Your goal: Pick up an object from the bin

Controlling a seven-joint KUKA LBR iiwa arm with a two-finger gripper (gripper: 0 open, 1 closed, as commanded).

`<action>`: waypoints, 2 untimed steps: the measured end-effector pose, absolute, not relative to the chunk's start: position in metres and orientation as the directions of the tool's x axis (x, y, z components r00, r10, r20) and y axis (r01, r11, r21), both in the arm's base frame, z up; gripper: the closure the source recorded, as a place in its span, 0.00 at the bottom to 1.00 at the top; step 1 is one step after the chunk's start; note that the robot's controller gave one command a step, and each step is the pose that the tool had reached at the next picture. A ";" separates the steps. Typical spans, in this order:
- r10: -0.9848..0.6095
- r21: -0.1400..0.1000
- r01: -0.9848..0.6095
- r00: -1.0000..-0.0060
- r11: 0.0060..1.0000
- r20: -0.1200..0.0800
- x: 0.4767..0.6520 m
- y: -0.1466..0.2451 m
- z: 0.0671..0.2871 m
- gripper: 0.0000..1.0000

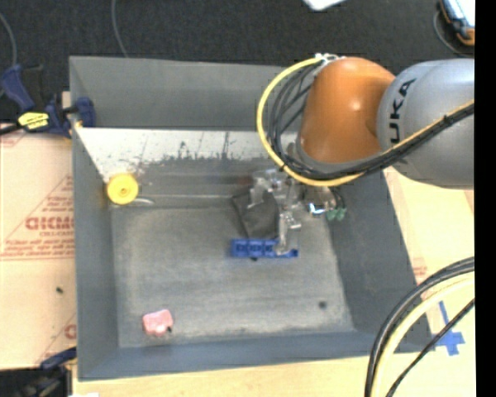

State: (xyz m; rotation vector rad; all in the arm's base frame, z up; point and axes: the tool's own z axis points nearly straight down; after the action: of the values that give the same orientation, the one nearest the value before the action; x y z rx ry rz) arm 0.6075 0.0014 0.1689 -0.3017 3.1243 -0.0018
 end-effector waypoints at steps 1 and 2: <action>-0.157 0.002 -0.157 -0.988 0.988 -0.001 0.587 0.022 0.097 0.00; -0.435 -0.003 -0.435 -0.900 0.900 -0.003 0.592 -0.017 0.071 1.00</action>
Offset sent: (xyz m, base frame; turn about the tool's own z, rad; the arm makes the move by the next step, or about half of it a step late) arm -0.0161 -0.0167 -0.0989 -0.2619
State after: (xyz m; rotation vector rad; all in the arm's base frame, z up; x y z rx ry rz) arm 0.5923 -0.0165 0.0707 -0.7005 3.0584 -0.0028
